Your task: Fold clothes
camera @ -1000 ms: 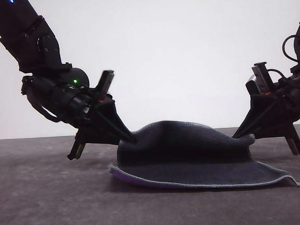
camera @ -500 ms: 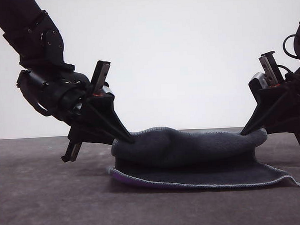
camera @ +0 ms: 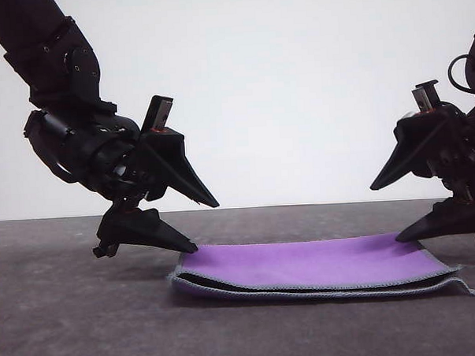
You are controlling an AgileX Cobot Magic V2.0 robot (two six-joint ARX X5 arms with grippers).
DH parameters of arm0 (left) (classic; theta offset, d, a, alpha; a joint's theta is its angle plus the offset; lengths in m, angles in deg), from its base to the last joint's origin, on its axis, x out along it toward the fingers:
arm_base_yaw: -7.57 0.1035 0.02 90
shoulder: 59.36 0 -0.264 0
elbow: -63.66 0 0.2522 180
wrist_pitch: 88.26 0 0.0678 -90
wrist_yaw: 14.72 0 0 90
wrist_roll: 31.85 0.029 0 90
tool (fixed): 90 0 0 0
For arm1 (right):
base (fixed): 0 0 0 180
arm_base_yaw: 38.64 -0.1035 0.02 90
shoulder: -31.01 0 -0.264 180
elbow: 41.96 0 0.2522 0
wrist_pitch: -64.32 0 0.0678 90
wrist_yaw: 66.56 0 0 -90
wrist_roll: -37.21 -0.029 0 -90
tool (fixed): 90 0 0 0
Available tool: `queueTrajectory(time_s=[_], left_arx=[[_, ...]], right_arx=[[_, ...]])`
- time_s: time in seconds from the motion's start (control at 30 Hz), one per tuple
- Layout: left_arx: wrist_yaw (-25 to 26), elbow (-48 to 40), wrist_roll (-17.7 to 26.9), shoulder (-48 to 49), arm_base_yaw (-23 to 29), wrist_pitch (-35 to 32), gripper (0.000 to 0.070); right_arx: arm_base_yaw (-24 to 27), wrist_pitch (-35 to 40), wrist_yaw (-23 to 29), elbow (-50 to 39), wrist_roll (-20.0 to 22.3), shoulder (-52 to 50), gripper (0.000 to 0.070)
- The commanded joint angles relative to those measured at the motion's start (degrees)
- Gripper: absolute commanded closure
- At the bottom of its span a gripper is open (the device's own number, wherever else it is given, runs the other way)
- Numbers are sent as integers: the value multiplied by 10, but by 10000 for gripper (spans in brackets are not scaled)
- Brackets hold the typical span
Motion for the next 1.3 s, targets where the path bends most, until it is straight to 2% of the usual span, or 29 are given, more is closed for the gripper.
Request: queueTrajectory(time_s=[0.0,0.1,0.27,0.33,0.47,0.63,0.83,0.97,1.1,1.27], left_arx=[[7,20,16,-3,1,4,345],[-26,37,17,7,5,16,337],[-149,83,11,43,6,39,337],[-185,96,3,64,6,39,339],[-253,100,-13,118,6,36,340],[-368,99,-18,187,6,70,347],[-377,97,-24,242,27,103,347],[-385,95,-27,258,50,122,346],[-385,94,-25,263,78,132,346],[-385,91,-21,263,107,136,346]], right_arx=[[2,0,-3,11,14,8,270],[6,-5,-4,21,15,-15,270],[6,-3,14,44,1,-97,271],[6,6,46,56,-21,-138,271],[6,33,149,63,-88,-230,271],[9,23,236,63,-125,-339,271],[9,10,323,44,-153,-425,271],[10,40,340,-29,-180,-458,271],[6,142,328,-143,-231,-463,271],[-6,309,272,-268,-300,-437,271]])
